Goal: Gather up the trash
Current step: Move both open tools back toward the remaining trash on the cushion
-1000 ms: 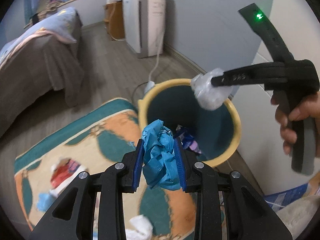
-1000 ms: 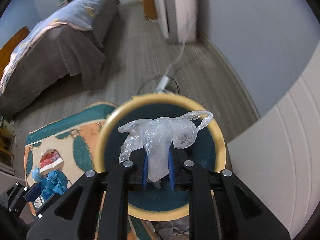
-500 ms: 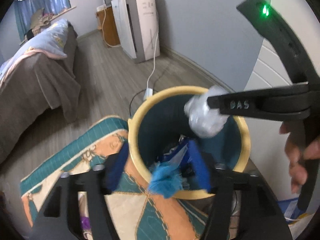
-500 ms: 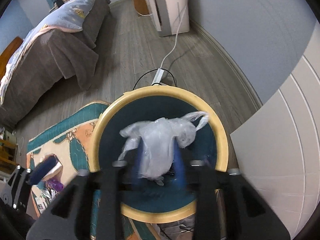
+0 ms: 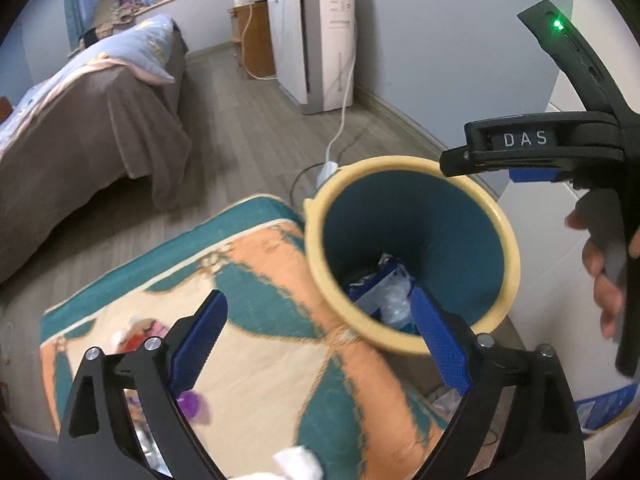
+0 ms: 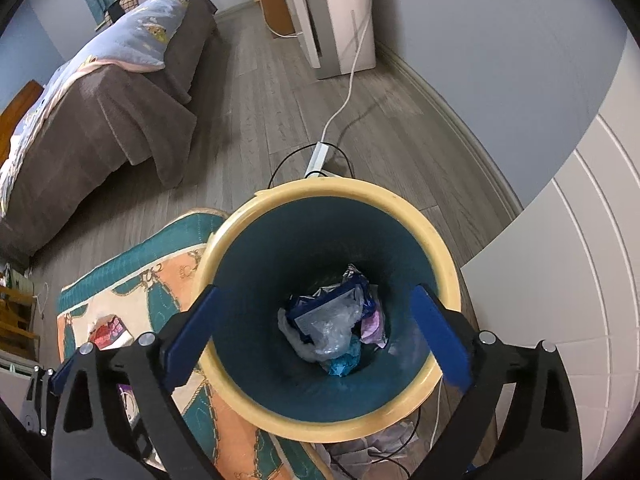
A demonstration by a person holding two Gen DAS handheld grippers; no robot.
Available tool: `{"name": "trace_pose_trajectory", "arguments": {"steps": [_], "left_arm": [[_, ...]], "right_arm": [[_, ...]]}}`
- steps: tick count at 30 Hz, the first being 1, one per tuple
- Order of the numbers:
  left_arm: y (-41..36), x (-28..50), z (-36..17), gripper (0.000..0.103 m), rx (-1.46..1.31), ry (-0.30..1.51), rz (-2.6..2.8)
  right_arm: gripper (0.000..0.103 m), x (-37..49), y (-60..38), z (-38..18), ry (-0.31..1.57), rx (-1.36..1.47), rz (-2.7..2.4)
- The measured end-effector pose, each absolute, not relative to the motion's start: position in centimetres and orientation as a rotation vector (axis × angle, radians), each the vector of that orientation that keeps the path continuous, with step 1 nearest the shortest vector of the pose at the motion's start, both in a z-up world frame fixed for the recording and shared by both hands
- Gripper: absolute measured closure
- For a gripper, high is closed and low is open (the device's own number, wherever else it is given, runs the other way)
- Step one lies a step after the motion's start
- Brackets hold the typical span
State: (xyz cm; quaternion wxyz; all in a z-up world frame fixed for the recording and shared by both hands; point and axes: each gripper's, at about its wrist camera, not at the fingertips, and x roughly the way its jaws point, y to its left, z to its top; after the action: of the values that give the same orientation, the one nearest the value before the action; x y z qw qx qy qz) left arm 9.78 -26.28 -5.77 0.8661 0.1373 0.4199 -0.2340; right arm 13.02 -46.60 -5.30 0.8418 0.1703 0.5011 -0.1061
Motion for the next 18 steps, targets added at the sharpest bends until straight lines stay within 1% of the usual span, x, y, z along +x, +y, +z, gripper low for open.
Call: {"name": "trace_pose_trajectory", "arguments": {"steps": [1, 8, 18], "left_arm": [[-25.7, 9.7, -5.6, 0.011, 0.287, 0.874, -0.486], [-19.6, 8.5, -3.2, 0.009, 0.253, 0.844, -0.418], [-7.7, 5.6, 0.5, 0.008, 0.140, 0.803, -0.265]], "right_arm": [[0.006, 13.0, -46.3, -5.1, 1.056, 0.350, -0.223], [0.006, 12.8, -42.9, -3.0, 1.023, 0.239, -0.217], [0.006, 10.7, -35.6, -1.2, 1.018, 0.184, -0.138]]}}
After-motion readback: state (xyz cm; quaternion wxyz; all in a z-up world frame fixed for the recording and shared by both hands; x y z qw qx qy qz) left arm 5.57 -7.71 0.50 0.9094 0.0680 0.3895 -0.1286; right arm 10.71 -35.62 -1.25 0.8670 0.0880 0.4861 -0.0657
